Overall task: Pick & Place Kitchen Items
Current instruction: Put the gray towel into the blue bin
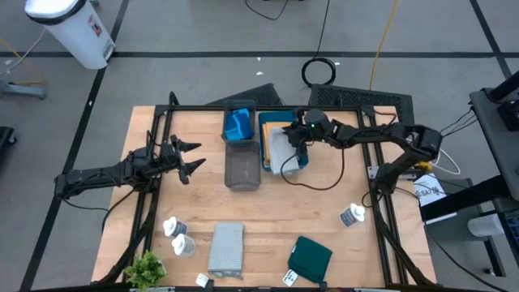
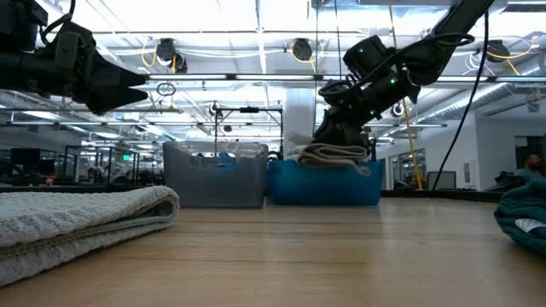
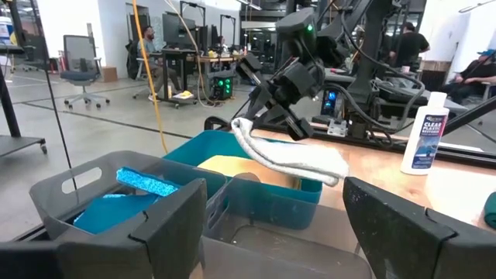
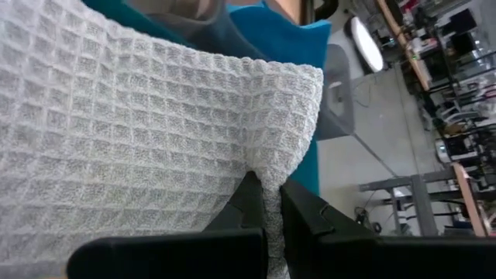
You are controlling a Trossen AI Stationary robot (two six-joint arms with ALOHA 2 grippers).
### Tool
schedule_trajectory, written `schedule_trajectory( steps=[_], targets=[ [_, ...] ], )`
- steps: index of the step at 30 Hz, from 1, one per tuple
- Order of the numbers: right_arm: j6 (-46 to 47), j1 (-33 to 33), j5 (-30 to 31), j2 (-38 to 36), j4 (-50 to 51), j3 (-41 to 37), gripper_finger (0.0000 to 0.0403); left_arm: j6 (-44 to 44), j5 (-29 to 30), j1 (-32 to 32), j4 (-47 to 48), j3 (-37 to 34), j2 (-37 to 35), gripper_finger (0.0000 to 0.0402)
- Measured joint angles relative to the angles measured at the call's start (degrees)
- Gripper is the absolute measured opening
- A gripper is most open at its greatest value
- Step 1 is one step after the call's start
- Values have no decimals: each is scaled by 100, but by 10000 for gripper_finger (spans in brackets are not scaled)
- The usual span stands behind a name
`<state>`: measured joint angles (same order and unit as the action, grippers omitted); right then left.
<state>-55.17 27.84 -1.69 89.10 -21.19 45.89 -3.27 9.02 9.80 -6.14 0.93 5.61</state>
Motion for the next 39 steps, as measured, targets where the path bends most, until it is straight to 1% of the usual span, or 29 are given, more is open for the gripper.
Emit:
schedule_trajectory(
  steps=[10, 30, 39],
  targets=[
    [34, 35, 0, 15, -41, 0, 1, 0, 2, 0, -5, 0, -2, 308],
    [-284, 37, 7, 13, -94, 0, 2, 0, 2, 1, -1, 0, 0, 308],
    [-273, 155, 5, 13, -370, 0, 2, 0, 2, 0, -1, 0, 0, 308]
  ],
)
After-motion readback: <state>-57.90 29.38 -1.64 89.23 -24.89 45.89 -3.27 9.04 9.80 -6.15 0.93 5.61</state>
